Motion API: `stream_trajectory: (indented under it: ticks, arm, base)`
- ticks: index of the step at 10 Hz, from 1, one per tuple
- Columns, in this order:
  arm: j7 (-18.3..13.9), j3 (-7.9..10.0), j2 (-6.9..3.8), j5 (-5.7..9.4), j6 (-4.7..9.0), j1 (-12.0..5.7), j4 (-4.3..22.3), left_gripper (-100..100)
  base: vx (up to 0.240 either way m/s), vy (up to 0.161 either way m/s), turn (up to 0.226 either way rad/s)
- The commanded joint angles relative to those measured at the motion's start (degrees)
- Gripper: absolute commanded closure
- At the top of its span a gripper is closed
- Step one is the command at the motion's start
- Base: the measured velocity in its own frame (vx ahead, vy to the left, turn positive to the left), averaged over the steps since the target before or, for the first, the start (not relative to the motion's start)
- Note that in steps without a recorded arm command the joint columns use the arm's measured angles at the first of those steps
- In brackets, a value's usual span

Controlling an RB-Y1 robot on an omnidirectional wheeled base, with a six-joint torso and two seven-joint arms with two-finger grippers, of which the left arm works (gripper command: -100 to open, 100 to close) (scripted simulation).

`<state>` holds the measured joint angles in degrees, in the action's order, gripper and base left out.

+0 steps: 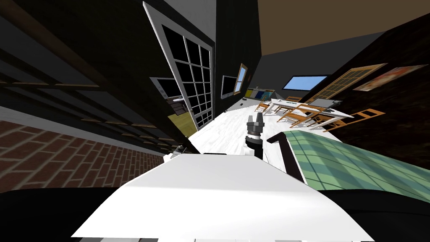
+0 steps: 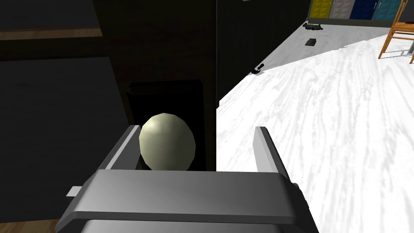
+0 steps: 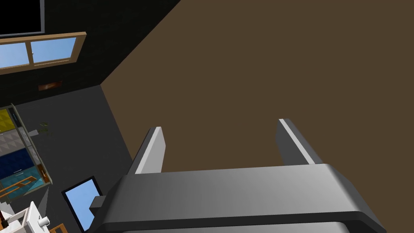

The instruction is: Pull the door open

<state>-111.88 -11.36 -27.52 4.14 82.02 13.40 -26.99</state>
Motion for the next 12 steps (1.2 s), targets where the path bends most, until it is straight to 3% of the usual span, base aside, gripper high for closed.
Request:
stream_trajectory:
  ticks: [1,4,5,6,7,8,9,10,11,12]
  arm:
    - [-0.10,-0.67,0.76,-0.47,0.89,-0.47,2.09,100]
    - [-0.33,-1.52,0.59,-1.72,6.24,0.41,5.67,100]
    - [-0.33,-1.52,0.59,-1.72,6.24,0.17,7.74,100]
    - [-0.33,-1.52,0.59,-1.72,6.24,0.41,6.85,100]
    - [-0.41,-1.83,0.51,-2.16,8.20,0.76,6.96,100]
    - [-0.46,-1.98,0.47,-2.38,9.15,0.93,7.59,100]
    - [-0.46,-1.98,0.47,-2.38,9.15,0.93,7.98,100]
    - [-0.46,-1.98,0.47,-2.38,10.96,-1.53,15.20,100]
    - [-0.46,-1.98,0.47,-2.38,9.15,0.93,9.28,100]
    - [-0.46,-1.98,0.47,-2.38,9.15,0.93,7.30,100]
  base:
    - [0.002,0.005,-0.017]
    - [0.002,0.020,-0.005]
    - [-0.015,0.024,-0.004]
    - [-0.009,0.010,0.016]
    - [-0.021,0.025,0.003]
    - [-0.034,0.046,-0.021]
    - [-0.023,0.039,0.000]
    - [0.002,0.014,-0.012]
    - [0.000,0.012,0.030]
    - [-0.010,0.003,0.028]
